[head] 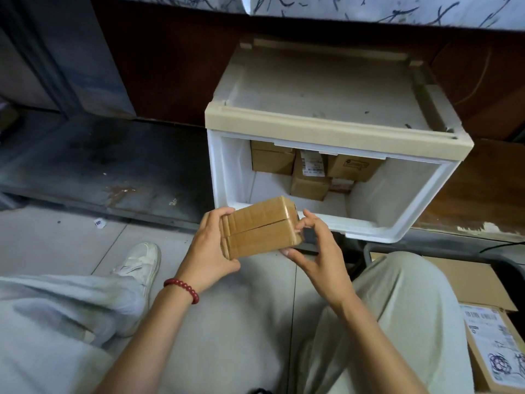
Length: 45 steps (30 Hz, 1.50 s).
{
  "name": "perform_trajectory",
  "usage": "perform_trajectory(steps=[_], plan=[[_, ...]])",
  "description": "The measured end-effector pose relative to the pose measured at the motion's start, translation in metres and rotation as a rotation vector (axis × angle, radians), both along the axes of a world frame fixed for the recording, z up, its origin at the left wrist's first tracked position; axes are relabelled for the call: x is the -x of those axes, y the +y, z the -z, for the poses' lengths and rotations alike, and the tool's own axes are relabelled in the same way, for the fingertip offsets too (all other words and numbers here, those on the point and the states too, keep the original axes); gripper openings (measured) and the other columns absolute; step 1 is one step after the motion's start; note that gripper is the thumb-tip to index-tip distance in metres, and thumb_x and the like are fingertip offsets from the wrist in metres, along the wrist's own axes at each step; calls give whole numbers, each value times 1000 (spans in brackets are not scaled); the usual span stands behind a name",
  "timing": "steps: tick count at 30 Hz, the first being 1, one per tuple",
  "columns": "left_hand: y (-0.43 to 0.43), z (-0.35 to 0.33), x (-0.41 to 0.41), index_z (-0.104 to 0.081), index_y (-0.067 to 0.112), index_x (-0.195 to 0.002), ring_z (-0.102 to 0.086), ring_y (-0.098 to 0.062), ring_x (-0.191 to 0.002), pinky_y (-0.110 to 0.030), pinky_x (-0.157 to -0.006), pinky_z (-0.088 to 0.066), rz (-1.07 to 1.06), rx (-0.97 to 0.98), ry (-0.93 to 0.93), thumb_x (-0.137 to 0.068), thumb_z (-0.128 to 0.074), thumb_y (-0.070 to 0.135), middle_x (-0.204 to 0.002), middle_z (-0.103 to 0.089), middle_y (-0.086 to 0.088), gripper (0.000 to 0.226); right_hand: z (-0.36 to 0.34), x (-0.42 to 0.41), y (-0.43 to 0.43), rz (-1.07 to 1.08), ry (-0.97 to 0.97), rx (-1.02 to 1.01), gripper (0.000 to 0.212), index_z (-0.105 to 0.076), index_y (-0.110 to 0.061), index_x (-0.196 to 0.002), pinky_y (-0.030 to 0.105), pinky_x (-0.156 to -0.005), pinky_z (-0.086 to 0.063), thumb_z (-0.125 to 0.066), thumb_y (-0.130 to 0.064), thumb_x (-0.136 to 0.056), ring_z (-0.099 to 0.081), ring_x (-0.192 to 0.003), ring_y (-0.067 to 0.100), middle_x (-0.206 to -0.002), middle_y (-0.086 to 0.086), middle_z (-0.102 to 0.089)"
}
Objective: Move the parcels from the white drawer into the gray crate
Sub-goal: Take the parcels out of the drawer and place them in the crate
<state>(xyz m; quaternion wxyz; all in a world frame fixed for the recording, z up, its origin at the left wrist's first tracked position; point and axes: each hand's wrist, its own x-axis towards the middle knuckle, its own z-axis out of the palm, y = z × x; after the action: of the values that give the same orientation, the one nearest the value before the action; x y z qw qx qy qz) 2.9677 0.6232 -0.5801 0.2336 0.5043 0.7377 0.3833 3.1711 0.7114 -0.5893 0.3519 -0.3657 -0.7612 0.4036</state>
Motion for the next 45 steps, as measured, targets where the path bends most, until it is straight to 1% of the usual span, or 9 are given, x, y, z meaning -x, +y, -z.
perform_trajectory(steps=[7,11,15,19,24,30,33,37,45], plan=[[2,-16,-22,-33,43,-125,-30,-1,-125,2,-87,-28,17,-158,81,-56,-86,27,-130,-39,10,89,17,-5,9,209,-135,81,36,-57,-24,-119,30,-95,-47,-71,-20,-85,-56,-108,8,-117,-6,-57],[3,-22,-27,-29,45,-129,-40,-2,-123,-7,-92,-32,51,-168,3,-60,-83,40,-132,-44,17,88,24,0,7,159,-210,94,36,-55,-18,-125,17,-92,-39,-64,-21,-91,-52,-111,7,-119,-5,-56],[5,-21,-26,-33,34,-122,-51,-3,-117,-10,-87,-42,-92,-176,-161,-64,-82,49,-134,-49,16,78,15,6,4,170,-34,267,15,-54,-21,-112,7,-81,-44,-55,-23,-97,-59,-94,-9,-107,-11,-63],[7,-21,-27,-43,21,-107,-61,-4,-90,-16,-67,-51,-293,3,-296,-72,-54,69,-104,-63,8,61,0,10,0,164,206,464,22,-60,-23,-106,15,-77,-51,-44,-37,-100,-62,-89,-4,-100,-12,-69],[10,-15,-17,-58,30,-106,-62,-15,-100,-46,-86,-55,-333,74,-402,-69,-32,90,-104,-66,9,75,-9,9,-1,177,174,532,42,-65,-39,-107,21,-72,-54,-26,-53,-100,-63,-90,-1,-101,-17,-70],[10,-9,-13,-56,35,-110,-62,-15,-104,-45,-91,-53,-276,55,-501,-78,-50,67,-112,-66,7,46,-6,9,1,167,205,566,26,-63,-33,-110,20,-70,-53,-39,-30,-102,-63,-91,6,-103,-12,-68],[10,-11,-17,-47,41,-120,-63,-6,-103,-24,-82,-55,-187,-27,-476,-89,-61,41,-118,-63,12,34,-2,10,1,132,261,525,22,-57,-27,-110,21,-77,-55,-49,-11,-98,-63,-102,9,-111,-7,-68],[10,-22,-31,-39,45,-124,-54,9,-108,-1,-76,-44,-132,-200,-325,-89,-63,32,-115,-53,30,44,-7,11,-1,129,369,401,25,-47,-24,-116,26,-92,-51,-58,-15,-94,-61,-109,8,-122,4,-64],[47,-57,-88,-32,47,-127,-54,2,-118,-22,-87,-53,68,-407,-237,-84,-62,48,-128,-53,21,52,-69,-45,17,255,490,187,44,-39,-28,-112,21,-83,-52,-69,-29,-80,-63,-104,5,-112,2,-63]])
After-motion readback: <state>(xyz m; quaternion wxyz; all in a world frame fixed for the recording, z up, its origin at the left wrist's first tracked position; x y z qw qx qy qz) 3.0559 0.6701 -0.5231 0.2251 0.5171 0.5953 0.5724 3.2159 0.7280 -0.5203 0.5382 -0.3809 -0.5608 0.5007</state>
